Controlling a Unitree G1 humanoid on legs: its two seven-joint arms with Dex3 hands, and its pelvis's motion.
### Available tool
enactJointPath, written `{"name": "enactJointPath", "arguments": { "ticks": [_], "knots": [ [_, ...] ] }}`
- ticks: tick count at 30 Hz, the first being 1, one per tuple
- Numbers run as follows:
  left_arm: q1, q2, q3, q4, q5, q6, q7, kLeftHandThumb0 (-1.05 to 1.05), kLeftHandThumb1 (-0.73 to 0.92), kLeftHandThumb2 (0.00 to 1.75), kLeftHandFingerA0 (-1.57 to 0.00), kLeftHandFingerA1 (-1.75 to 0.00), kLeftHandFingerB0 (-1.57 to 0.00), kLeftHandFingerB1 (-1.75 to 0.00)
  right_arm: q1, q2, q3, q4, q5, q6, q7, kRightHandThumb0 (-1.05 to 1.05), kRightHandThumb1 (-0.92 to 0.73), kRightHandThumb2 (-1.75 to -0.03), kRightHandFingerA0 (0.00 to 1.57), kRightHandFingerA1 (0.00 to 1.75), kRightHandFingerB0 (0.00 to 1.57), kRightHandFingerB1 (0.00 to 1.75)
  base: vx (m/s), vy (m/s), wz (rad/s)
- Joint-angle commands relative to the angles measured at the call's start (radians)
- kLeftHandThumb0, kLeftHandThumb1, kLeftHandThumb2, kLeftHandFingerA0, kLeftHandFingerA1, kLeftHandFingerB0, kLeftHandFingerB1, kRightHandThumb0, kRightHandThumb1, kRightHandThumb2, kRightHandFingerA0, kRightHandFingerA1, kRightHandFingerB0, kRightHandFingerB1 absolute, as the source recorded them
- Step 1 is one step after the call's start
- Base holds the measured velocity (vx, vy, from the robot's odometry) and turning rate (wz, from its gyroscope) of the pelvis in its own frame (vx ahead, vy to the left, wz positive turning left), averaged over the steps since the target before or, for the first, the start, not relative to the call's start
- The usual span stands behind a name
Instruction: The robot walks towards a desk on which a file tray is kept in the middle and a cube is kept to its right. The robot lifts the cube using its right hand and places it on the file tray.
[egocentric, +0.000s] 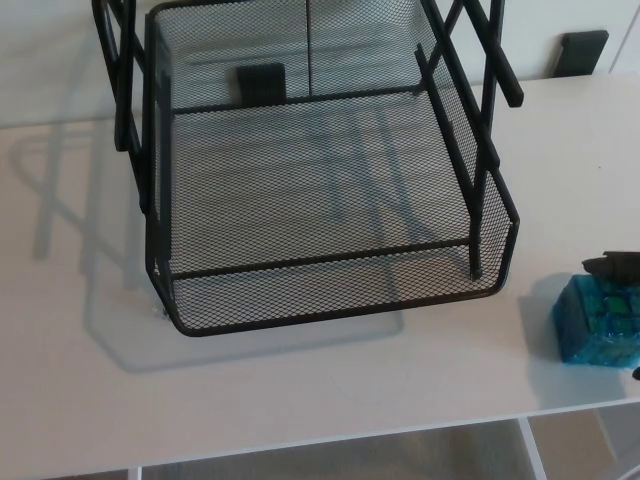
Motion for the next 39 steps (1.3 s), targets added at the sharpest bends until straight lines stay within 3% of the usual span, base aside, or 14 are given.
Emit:
{"name": "enactJointPath", "arguments": {
  "ticks": [1,2,4,7,8,10,13,20,22,25,27,28,31,39],
  "knots": [
    [0.003,0.022,-0.006,0.001,0.014,-0.066,0.028,-1.05,0.92,0.69,-0.19,-1.01,-0.16,-0.88,0.051,0.031,0.044,0.045,-0.201,-0.094,-0.295,-0.41,-0.60,-0.58,0.51,0.92,0.20,0.28,0.00,0.000,0.00],
    [0.000,0.020,-0.004,0.007,0.012,-0.068,0.032,-1.05,0.92,0.69,-0.19,-1.01,-0.16,-0.88,0.056,0.036,0.049,0.053,-0.220,-0.106,-0.343,-0.41,-0.60,-0.58,0.51,0.92,0.20,0.28,0.00,0.000,0.00],
    [0.001,0.020,-0.007,0.005,0.016,-0.068,0.036,-1.05,0.92,0.71,-0.19,-1.12,-0.16,-0.93,0.067,0.057,0.054,0.083,-0.237,-0.146,-0.444,-0.32,-0.67,-0.63,0.69,1.46,0.31,0.37,0.00,0.000,0.00],
    [0.005,0.019,-0.007,0.006,0.016,-0.070,0.039,-1.05,0.92,0.71,-0.19,-1.12,-0.16,-0.93,0.078,0.058,0.053,0.088,-0.239,-0.166,-0.476,-0.32,-0.67,-0.63,0.69,1.46,0.31,0.37,0.00,0.000,0.00],
    [0.002,0.017,0.001,0.007,0.008,-0.069,0.039,-1.05,0.91,0.71,-0.21,-1.11,-0.17,-0.92,0.090,0.078,0.056,0.103,-0.260,-0.166,-0.555,-0.29,-0.68,-0.60,0.86,1.44,0.43,0.39,0.00,0.000,0.00],
    [-0.002,0.014,0.013,0.012,-0.004,-0.070,0.035,-1.05,0.92,0.66,-0.27,-1.04,-0.18,-0.89,0.108,0.127,0.059,0.143,-0.274,-0.170,-0.676,-0.24,-0.71,-0.63,0.85,1.39,0.53,0.45,0.00,0.000,0.00],
    [-0.004,0.010,0.011,0.009,-0.002,-0.079,0.036,-1.05,0.92,0.68,-0.27,-1.05,-0.17,-0.91,0.122,0.203,0.063,0.146,-0.292,-0.101,-0.755,-0.28,-0.74,-0.62,0.83,1.57,0.58,0.50,0.00,0.000,0.00],
    [-0.010,0.006,0.009,0.005,0.004,-0.093,0.066,-1.05,0.92,0.70,-0.32,-1.06,-0.19,-0.93,0.138,0.283,0.037,0.139,-0.233,-0.095,-0.754,-0.21,-0.78,-0.65,0.77,1.60,0.61,0.50,0.00,0.000,0.00],
    [-0.011,0.008,0.003,0.005,0.011,-0.102,0.068,-1.05,0.92,0.71,-0.34,-1.08,-0.17,-0.95,0.139,0.282,0.026,0.149,-0.222,-0.111,-0.758,-0.16,-0.79,-0.74,0.86,1.55,0.82,0.63,0.00,0.000,0.00],
    [-0.014,0.013,-0.007,0.006,0.024,-0.113,0.075,-1.05,0.92,0.74,-0.35,-1.04,-0.19,-0.89,0.137,0.282,0.017,0.152,-0.224,-0.103,-0.760,-0.16,-0.78,-0.76,0.90,1.44,0.86,0.68,0.00,0.000,0.00],
    [-0.009,0.013,0.000,-0.010,0.012,-0.103,0.061,-1.05,0.92,0.73,-0.32,-1.12,-0.18,-0.97,0.144,0.274,-0.006,0.151,-0.212,-0.107,-0.769,-0.13,-0.71,-0.82,0.95,1.42,0.91,0.90,0.00,0.000,0.00],
    [-0.011,0.012,0.005,-0.017,0.007,-0.100,0.061,-1.01,0.70,1.28,-0.46,-0.96,-0.22,-0.78,0.151,0.268,-0.028,0.134,-0.201,-0.098,-0.760,-0.13,-0.71,-0.83,0.89,1.54,0.83,1.09,0.00,0.000,0.00],
    [-0.009,0.011,0.008,-0.017,0.005,-0.100,0.074,-1.05,0.69,1.28,-0.56,-1.04,-0.25,-0.80,0.156,0.256,-0.060,0.116,-0.193,-0.098,-0.755,-0.16,-0.75,-0.75,0.84,1.66,0.71,1.23,0.00,0.000,0.00],
    [-0.010,0.020,0.016,-0.018,-0.003,-0.086,0.055,-1.05,0.71,1.29,-0.49,-0.97,-0.20,-0.76,0.157,0.155,-0.231,0.036,-0.139,-0.175,-0.742,-0.17,-0.74,-0.78,0.89,1.49,0.83,1.00,0.00,0.000,0.00]
  ]
}}
